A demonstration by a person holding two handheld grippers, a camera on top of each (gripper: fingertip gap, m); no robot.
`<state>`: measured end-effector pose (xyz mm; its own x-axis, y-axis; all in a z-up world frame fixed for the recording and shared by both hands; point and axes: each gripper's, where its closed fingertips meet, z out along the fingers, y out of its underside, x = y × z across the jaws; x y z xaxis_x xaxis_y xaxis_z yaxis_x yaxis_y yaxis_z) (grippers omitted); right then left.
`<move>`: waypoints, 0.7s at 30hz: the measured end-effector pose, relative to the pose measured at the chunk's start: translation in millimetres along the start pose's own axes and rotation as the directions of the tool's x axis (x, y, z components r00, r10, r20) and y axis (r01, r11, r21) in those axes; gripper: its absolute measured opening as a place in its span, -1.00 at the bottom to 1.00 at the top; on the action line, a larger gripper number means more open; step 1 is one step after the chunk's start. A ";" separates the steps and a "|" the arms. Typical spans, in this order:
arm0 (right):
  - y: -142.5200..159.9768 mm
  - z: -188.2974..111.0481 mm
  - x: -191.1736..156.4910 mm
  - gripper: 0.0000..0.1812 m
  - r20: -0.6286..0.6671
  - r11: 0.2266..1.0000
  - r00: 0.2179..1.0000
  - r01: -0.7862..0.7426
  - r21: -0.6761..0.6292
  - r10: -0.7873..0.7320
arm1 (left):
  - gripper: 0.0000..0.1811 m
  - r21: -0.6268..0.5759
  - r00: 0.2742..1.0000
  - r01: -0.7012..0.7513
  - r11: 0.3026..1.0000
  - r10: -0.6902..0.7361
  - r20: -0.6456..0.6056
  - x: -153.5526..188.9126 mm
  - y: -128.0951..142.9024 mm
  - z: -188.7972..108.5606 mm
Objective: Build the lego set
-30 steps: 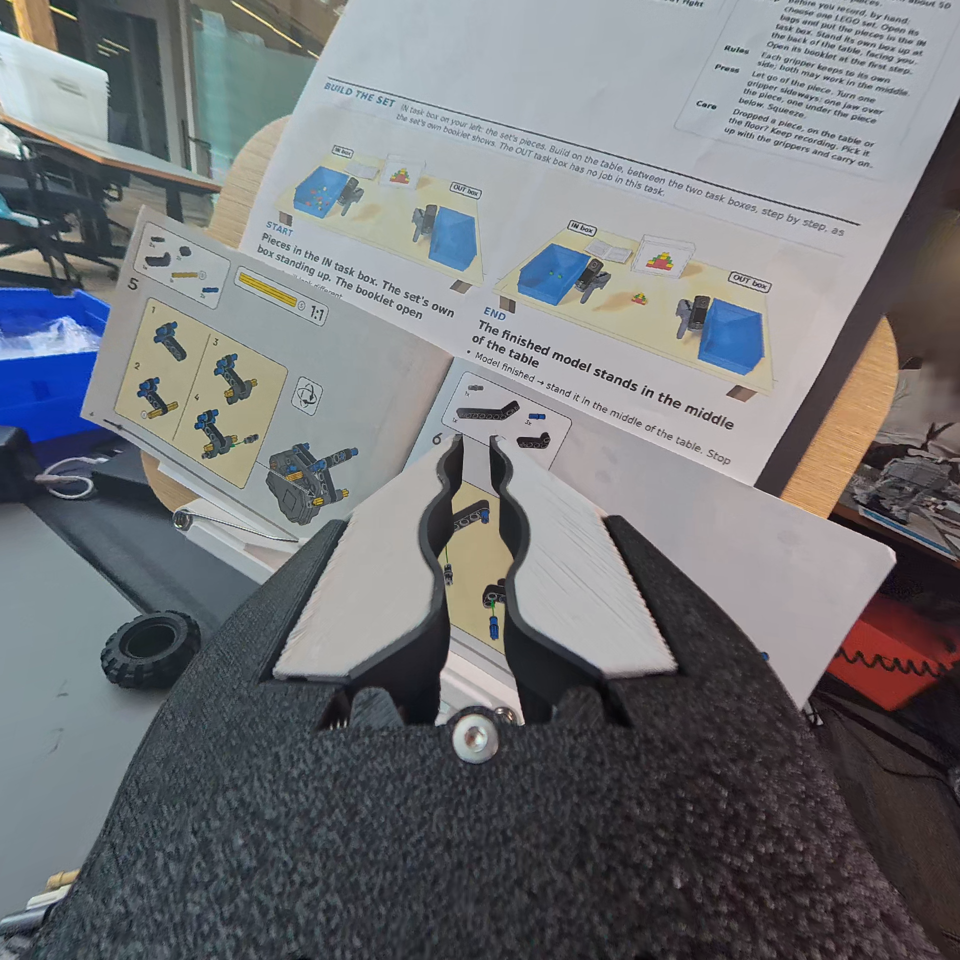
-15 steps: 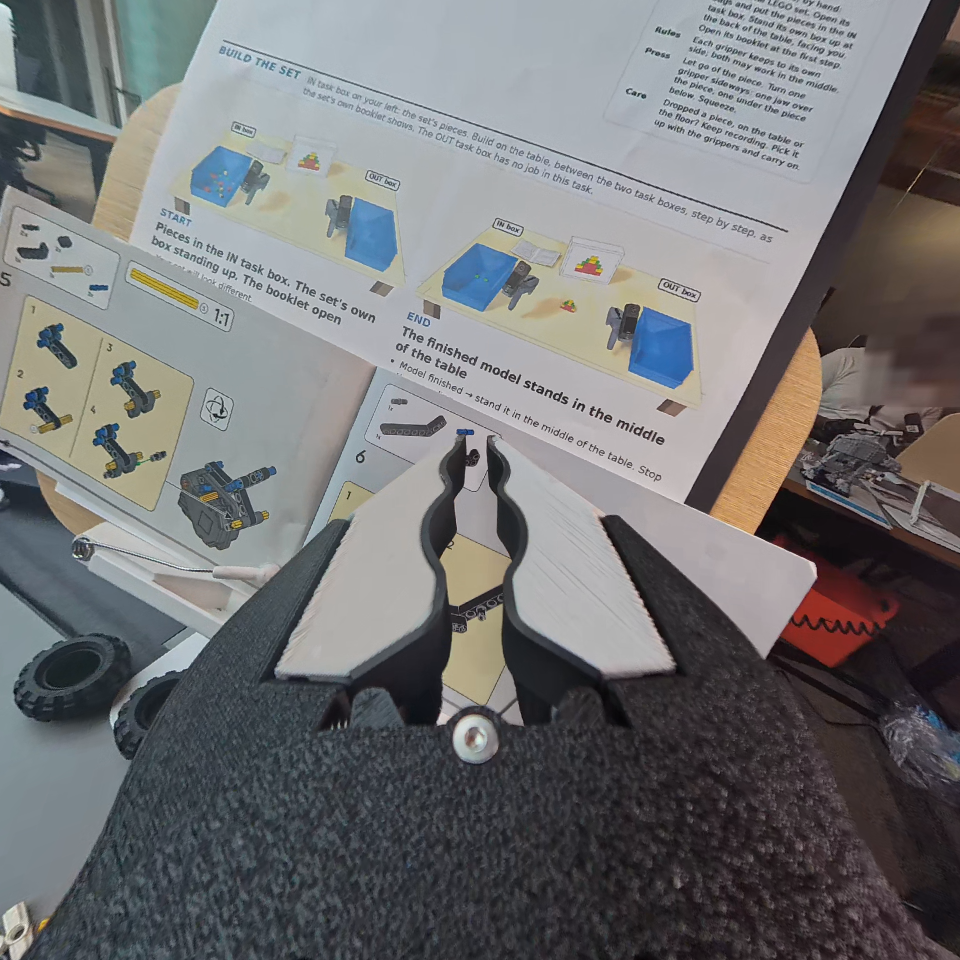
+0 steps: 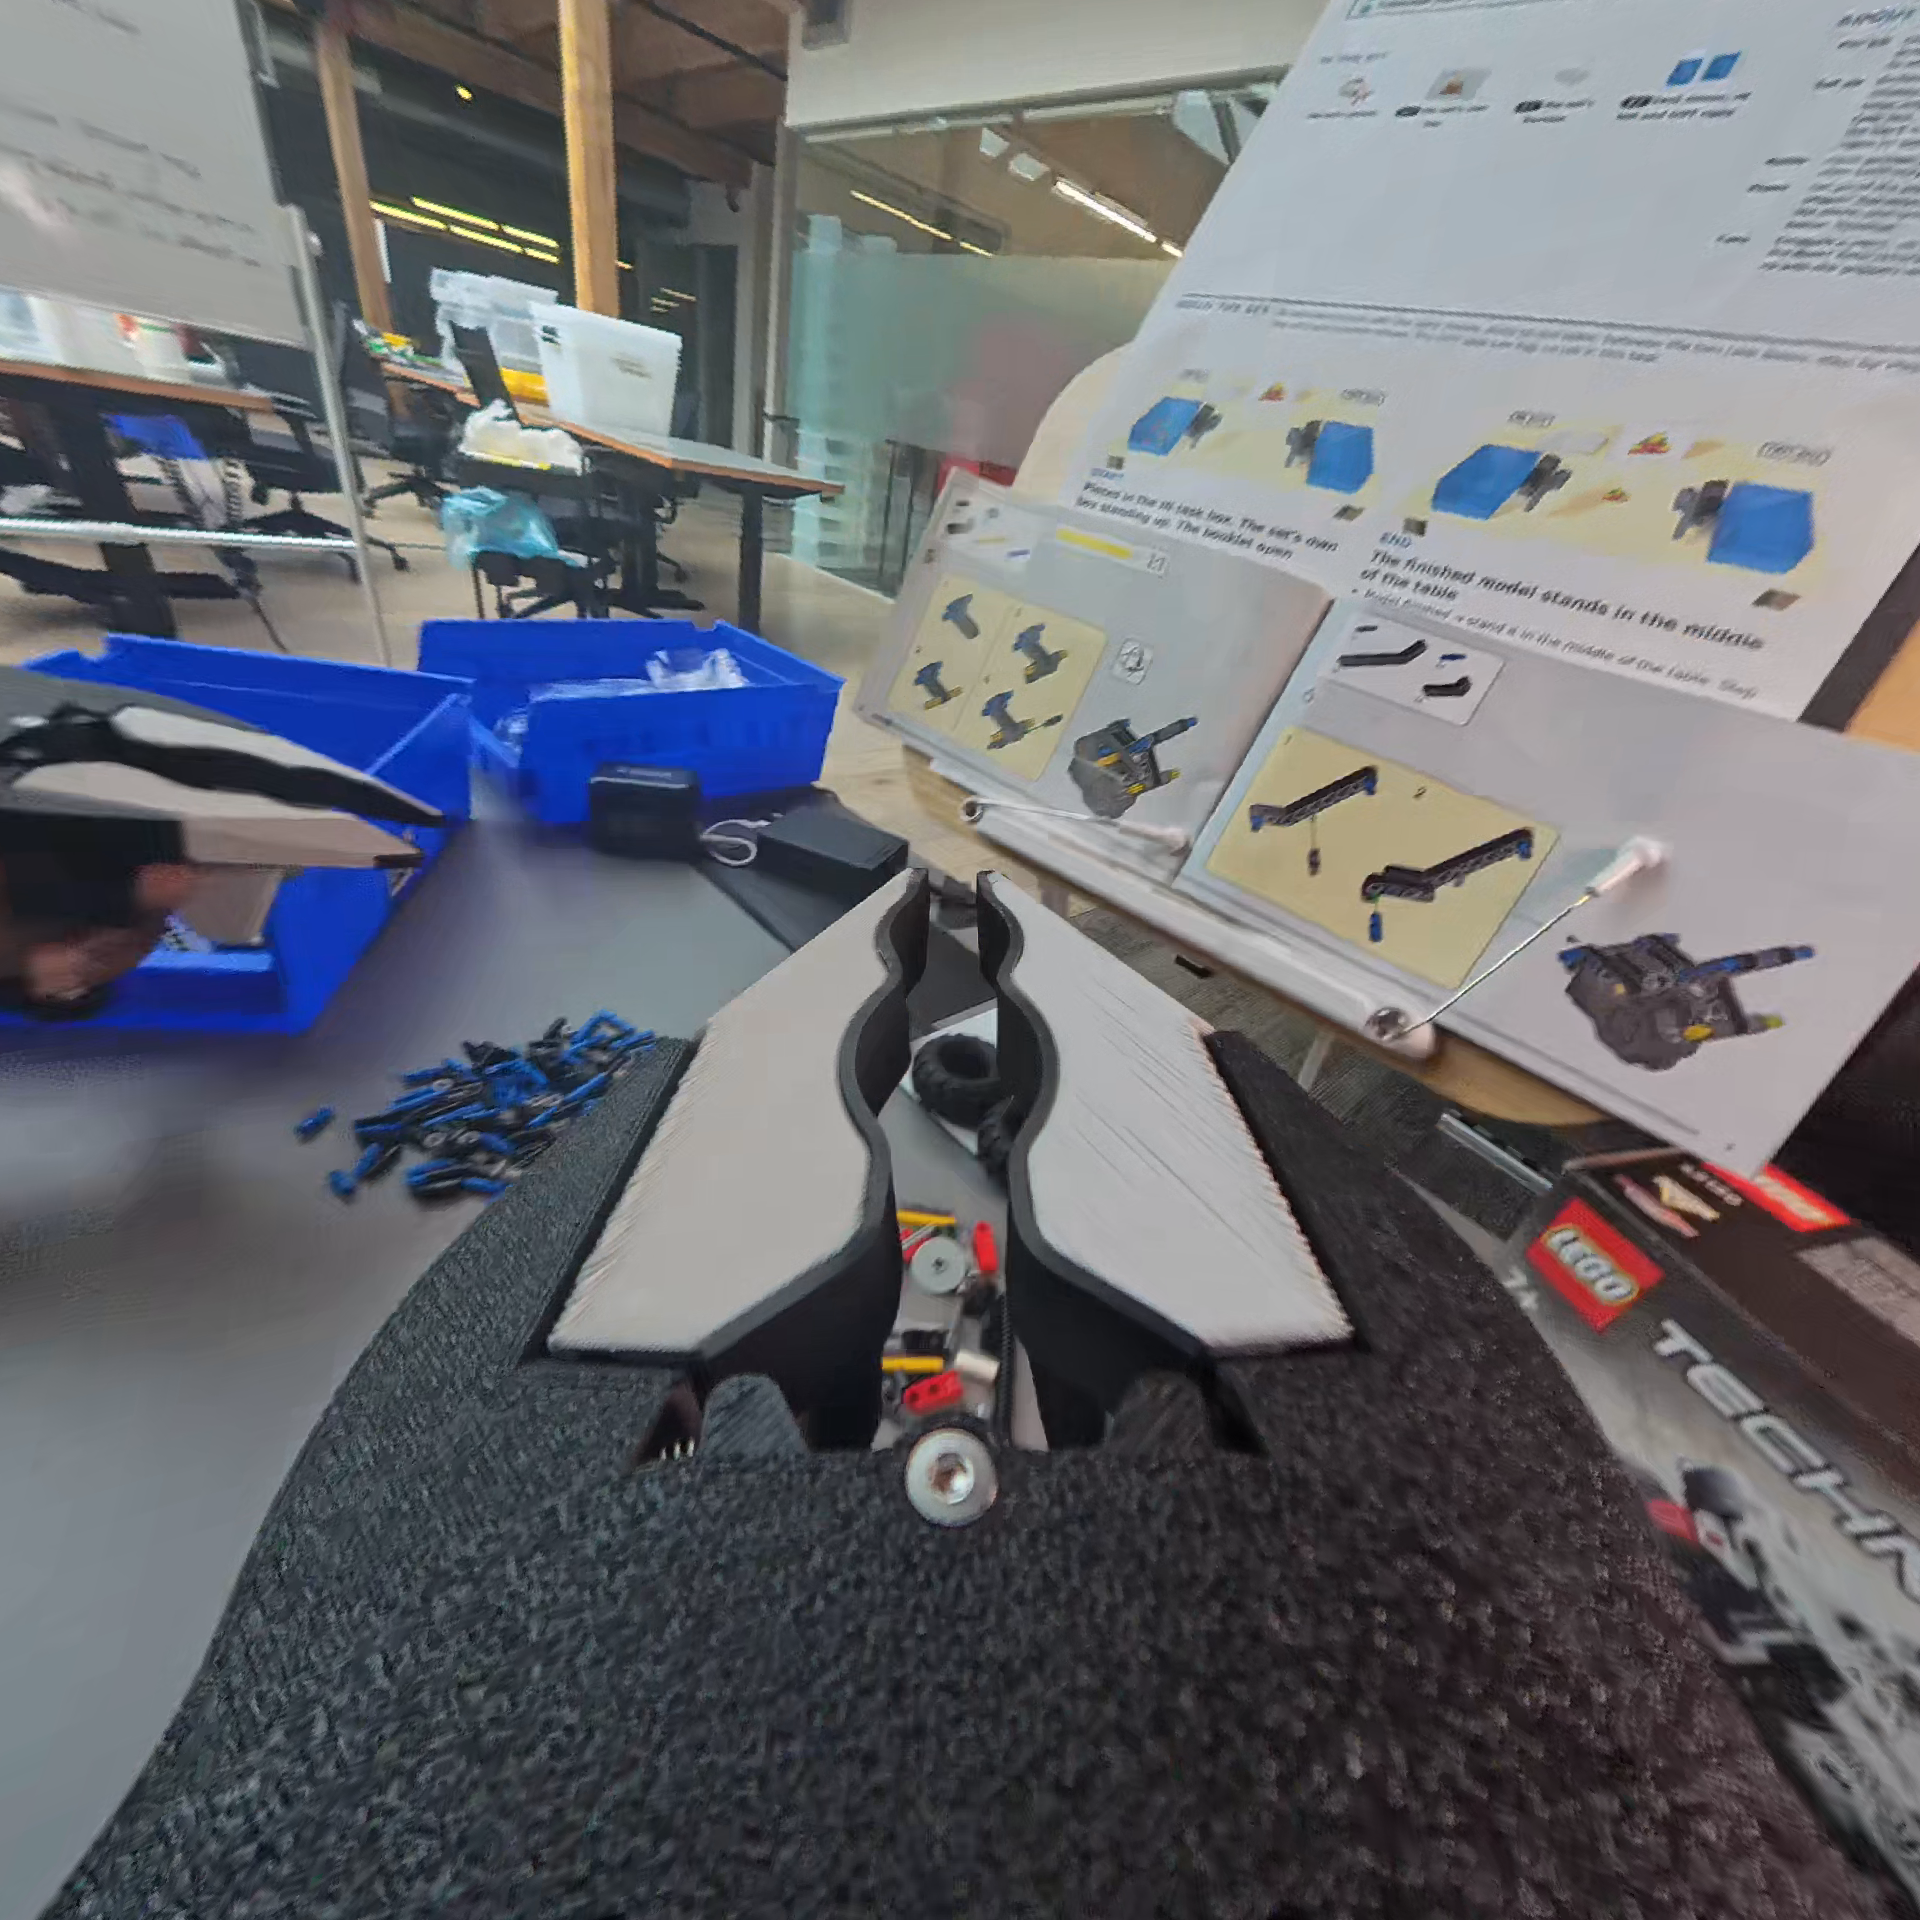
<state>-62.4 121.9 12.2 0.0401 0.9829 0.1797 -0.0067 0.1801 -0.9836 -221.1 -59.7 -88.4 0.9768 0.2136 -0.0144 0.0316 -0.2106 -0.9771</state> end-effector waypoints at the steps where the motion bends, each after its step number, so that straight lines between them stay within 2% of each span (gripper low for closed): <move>1: 9.9 -21.1 -20.8 -0.91 0.036 0.999 0.999 -0.029 -0.020 0.030 | -0.70 -0.049 0.999 0.024 0.999 -0.026 -0.035 2.5 5.0 0.5; 3: 31.7 -60.6 -57.8 -0.90 0.085 0.994 0.992 -0.084 -0.065 0.089 | -0.70 -0.154 0.998 0.019 0.988 -0.028 -0.061 6.2 17.7 2.4; 6: 60.8 -105.5 -96.7 -0.90 0.091 0.986 0.986 -0.128 -0.107 0.137 | -0.71 -0.284 0.997 -0.072 0.956 0.061 -0.049 9.1 34.9 6.7; 8: 73.5 -123.4 -106.9 -0.91 0.048 0.984 0.986 -0.152 -0.090 0.157 | -0.75 -0.358 0.994 -0.111 0.927 0.103 -0.040 7.6 42.9 10.3; 11: 84.6 -135.2 -113.2 -0.93 0.039 0.988 0.988 -0.146 -0.045 0.148 | -0.82 -0.480 0.985 -0.171 0.860 0.158 -0.067 3.1 49.8 9.7; 15: 91.2 -134.5 -109.6 -0.94 0.026 0.994 0.996 -0.082 -0.067 0.084 | -0.87 -0.662 0.943 -0.329 0.673 0.267 -0.197 -6.9 59.3 3.8; 18: 96.3 -131.9 -119.6 -0.94 0.063 0.990 0.990 -0.117 -0.075 0.122 | -0.84 -0.745 0.872 -0.486 0.457 0.315 -0.375 -15.5 75.1 2.4; 21: 99.2 -130.4 -127.3 -0.94 0.083 0.992 0.991 -0.096 -0.086 0.103 | -0.75 -0.796 0.836 -0.545 0.264 0.249 -0.490 -22.6 95.2 2.5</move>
<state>62.2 9.7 -110.0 -0.0434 0.9960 0.0780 0.0751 0.0811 -0.9939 -240.6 -82.2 -181.6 0.9279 -0.3411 -0.1509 -0.3554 -0.9312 -0.0807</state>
